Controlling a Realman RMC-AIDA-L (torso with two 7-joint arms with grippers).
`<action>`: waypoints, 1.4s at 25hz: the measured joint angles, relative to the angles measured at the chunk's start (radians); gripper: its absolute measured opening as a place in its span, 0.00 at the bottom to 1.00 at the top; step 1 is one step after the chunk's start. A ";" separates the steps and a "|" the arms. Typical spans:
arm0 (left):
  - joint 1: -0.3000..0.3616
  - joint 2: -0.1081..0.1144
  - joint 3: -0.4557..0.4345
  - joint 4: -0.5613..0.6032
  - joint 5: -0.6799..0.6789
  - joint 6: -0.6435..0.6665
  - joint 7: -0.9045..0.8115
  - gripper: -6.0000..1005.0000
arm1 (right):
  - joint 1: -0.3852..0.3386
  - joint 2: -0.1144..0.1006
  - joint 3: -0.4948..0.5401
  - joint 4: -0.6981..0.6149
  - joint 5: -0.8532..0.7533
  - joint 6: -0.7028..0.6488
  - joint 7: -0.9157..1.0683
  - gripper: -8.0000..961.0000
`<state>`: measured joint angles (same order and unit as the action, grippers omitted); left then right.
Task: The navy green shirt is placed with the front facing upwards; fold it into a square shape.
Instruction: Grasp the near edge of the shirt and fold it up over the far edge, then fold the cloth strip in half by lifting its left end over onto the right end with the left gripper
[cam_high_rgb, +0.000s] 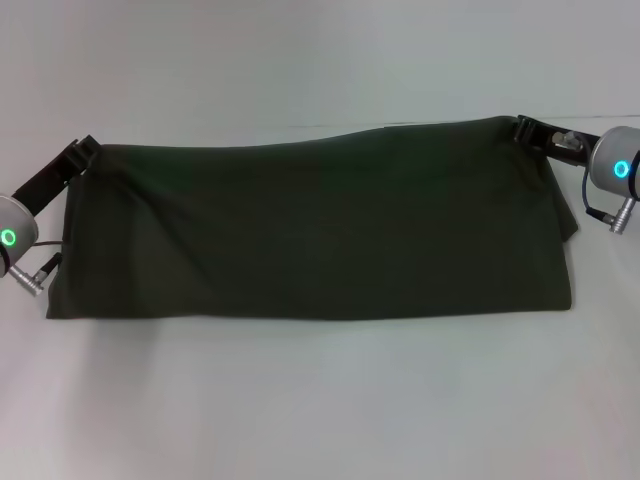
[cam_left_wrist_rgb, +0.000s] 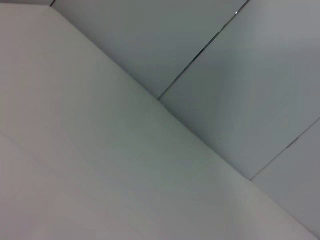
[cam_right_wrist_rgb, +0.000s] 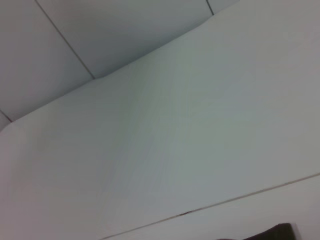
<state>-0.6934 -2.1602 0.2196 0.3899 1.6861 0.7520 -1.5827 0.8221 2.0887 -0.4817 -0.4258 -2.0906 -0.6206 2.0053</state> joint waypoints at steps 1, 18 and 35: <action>-0.001 0.000 -0.001 -0.012 -0.028 -0.003 0.039 0.07 | 0.001 0.000 0.000 0.001 0.003 0.003 -0.001 0.07; 0.003 -0.003 0.001 -0.108 -0.256 0.004 0.293 0.37 | -0.022 0.000 0.005 0.029 0.172 -0.006 -0.134 0.44; 0.065 0.000 0.026 -0.106 -0.232 0.138 0.234 0.83 | -0.113 -0.032 0.012 -0.002 0.265 -0.073 -0.095 0.97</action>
<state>-0.6279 -2.1604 0.2456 0.2839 1.4544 0.8905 -1.3492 0.7093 2.0570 -0.4698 -0.4279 -1.8261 -0.6934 1.9099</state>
